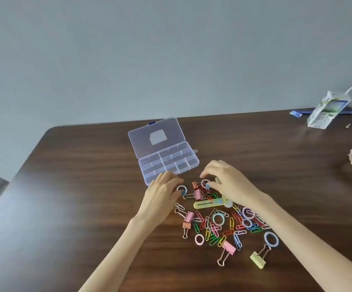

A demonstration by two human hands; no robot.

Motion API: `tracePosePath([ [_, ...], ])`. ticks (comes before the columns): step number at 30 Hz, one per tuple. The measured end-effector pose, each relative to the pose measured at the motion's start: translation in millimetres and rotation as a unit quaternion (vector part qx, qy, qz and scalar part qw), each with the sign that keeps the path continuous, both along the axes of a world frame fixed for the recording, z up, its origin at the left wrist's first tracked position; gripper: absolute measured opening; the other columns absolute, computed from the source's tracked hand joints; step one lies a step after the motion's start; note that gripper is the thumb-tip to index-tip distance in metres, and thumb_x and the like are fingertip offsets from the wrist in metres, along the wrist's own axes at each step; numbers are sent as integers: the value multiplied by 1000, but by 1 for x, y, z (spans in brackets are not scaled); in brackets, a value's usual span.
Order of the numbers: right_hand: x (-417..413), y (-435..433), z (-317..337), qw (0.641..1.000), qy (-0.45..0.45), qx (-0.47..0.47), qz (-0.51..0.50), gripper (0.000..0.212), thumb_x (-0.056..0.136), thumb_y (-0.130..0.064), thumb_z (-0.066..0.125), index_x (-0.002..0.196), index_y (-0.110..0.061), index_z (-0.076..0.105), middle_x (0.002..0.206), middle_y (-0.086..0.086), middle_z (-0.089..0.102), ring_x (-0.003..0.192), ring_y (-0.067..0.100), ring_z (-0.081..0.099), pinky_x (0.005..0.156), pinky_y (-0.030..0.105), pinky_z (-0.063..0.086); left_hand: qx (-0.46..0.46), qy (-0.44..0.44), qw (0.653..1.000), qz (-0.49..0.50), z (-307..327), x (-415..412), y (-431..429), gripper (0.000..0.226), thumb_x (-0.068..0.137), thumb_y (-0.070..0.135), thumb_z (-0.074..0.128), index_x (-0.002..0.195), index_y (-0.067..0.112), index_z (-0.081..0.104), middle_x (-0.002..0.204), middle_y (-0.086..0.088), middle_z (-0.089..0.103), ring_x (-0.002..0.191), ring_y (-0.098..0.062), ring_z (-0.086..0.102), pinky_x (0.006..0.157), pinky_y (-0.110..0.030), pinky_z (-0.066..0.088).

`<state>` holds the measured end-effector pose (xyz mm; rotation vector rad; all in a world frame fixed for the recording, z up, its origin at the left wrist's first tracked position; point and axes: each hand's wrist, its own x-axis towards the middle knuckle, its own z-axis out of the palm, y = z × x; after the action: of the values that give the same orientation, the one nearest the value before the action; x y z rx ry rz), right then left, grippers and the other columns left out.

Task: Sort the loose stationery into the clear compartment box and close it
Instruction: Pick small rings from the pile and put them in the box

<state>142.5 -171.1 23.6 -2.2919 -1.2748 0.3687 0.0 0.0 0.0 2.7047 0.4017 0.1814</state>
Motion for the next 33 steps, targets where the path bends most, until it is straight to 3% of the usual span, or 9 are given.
tracePosePath([
  [5, 6, 9, -26, 998, -53, -12, 37, 24, 89, -23, 63, 113, -26, 67, 116, -11, 58, 103, 3, 55, 88, 20, 45, 43, -47, 998, -4, -16, 5, 2, 26, 93, 30, 57, 118, 28, 64, 114, 11, 55, 104, -11, 52, 82, -23, 40],
  [9, 5, 10, -29, 997, -64, 4, 42, 17, 87, -20, 67, 102, -26, 70, 104, -11, 59, 90, 5, 58, 78, 22, 50, -7, -56, 998, 5, -16, 4, 2, 13, 86, 32, 67, 97, 26, 67, 96, 12, 59, 88, -11, 57, 72, -25, 48],
  [14, -3, 5, -24, 993, -114, 34, 24, 15, 87, -21, 66, 101, -25, 66, 97, -13, 58, 66, -4, 48, 58, 11, 30, -80, -86, 992, 35, -10, 0, -7, 11, 83, 23, 69, 80, 19, 59, 81, 9, 64, 73, -11, 59, 63, -26, 47],
  [18, -20, -9, -15, 995, -70, 74, 16, 14, 84, -14, 68, 97, -21, 68, 95, -9, 57, 76, 5, 57, 66, 21, 45, -164, -127, 977, 45, -4, -13, -22, 15, 88, 16, 66, 81, 14, 53, 79, 8, 68, 67, -12, 60, 57, -24, 45],
  [21, -30, -27, -10, 996, -36, 84, 9, 15, 84, -9, 66, 94, -18, 70, 96, -5, 54, 81, 14, 58, 71, 24, 48, -162, -127, 978, 22, -3, -23, -35, 13, 91, 8, 59, 84, 12, 49, 76, 2, 72, 70, -12, 66, 63, -30, 49],
  [25, -39, -52, -7, 995, 46, 89, -23, 11, 85, -12, 63, 93, -20, 66, 96, 0, 63, 81, 18, 60, 74, 31, 51, -131, -124, 984, -13, -2, -30, -57, 18, 95, -2, 41, 100, 12, 52, 91, 2, 64, 74, -7, 60, 62, -10, 43],
  [29, -43, -70, -9, 997, 49, 55, -25, 14, 92, -11, 49, 94, -20, 60, 95, 4, 66, 61, 6, 46, 59, 21, 39, -59, -89, 994, -37, -5, -30, -77, 24, 96, 5, 33, 102, 17, 53, 75, 9, 51, 66, -11, 48, 58, -26, 36],
  [31, -42, -77, -10, 998, 42, 29, -39, 20, 95, -11, 41, 93, -21, 59, 88, 11, 65, 53, 11, 42, 53, 24, 34, -48, -94, 994, -30, -6, -26, -84, 25, 97, 10, 31, 98, 15, 56, 68, 12, 46, 62, -11, 44, 57, -29, 31],
  [33, -40, -82, -9, 998, 23, 7, -56, 26, 95, -13, 35, 90, -24, 58, 86, 10, 65, 61, 19, 52, 58, 32, 40, -39, -94, 994, -27, -6, -22, -91, 25, 97, 14, 31, 92, 14, 56, 69, 8, 49, 66, -20, 47, 62, -34, 32],
])
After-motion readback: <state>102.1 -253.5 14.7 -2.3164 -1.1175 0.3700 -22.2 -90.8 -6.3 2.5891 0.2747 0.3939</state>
